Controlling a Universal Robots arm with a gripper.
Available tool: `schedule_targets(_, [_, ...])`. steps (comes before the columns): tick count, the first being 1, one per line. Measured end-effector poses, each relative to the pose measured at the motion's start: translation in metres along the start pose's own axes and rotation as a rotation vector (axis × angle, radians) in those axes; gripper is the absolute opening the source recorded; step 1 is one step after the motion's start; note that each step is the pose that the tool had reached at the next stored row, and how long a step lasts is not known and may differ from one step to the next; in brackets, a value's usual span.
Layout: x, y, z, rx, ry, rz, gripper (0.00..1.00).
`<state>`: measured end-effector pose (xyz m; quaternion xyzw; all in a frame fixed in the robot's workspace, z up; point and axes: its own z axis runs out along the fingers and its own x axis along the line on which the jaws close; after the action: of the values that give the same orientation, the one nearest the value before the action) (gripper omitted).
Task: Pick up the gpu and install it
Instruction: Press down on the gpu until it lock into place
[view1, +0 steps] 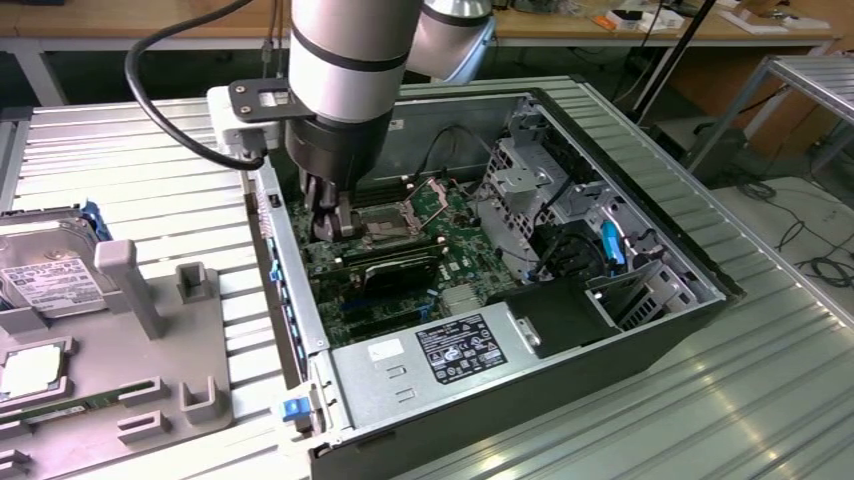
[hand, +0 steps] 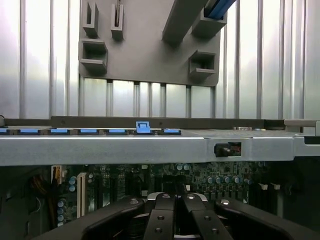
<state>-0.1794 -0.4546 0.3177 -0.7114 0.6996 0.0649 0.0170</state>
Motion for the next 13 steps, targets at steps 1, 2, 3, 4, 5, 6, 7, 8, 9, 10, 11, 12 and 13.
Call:
schedule_targets(1, [0.000,0.0000,0.0000,-0.0003,-0.0001,0.000,0.11])
schedule_targets(2, [0.000,0.0000,0.0000,-0.0005,0.0004,0.000,0.11])
schedule_targets(3, [0.000,-0.0001,0.0001,-0.0011,0.0008,0.000,0.11])
schedule_targets(4, [0.000,-0.0010,0.0000,-0.0097,0.0005,0.001,0.11])
schedule_targets(5, [0.000,-0.0036,-0.0002,-0.0280,0.0003,0.003,0.11])
schedule_targets(6, [0.000,-0.0048,-0.0002,-0.0341,0.0000,0.004,0.11])
schedule_targets(7, [0.000,-0.0064,-0.0002,-0.0400,-0.0006,0.005,0.11])
schedule_targets(8, [0.000,-0.0078,-0.0001,-0.0440,-0.0012,0.005,0.11])
schedule_targets(9, [0.000,-0.0093,-0.0001,-0.0486,-0.0018,0.006,0.11])
schedule_targets(10, [0.000,-0.0106,-0.0001,-0.0534,-0.0023,0.006,0.11])
schedule_targets(11, [0.001,-0.0117,-0.0002,-0.0573,-0.0031,0.006,0.11])
schedule_targets(12, [0.001,-0.0124,-0.0002,-0.0605,-0.0051,0.007,0.11])
schedule_targets(13, [0.001,-0.0124,-0.0001,-0.0604,-0.0057,0.007,0.11])
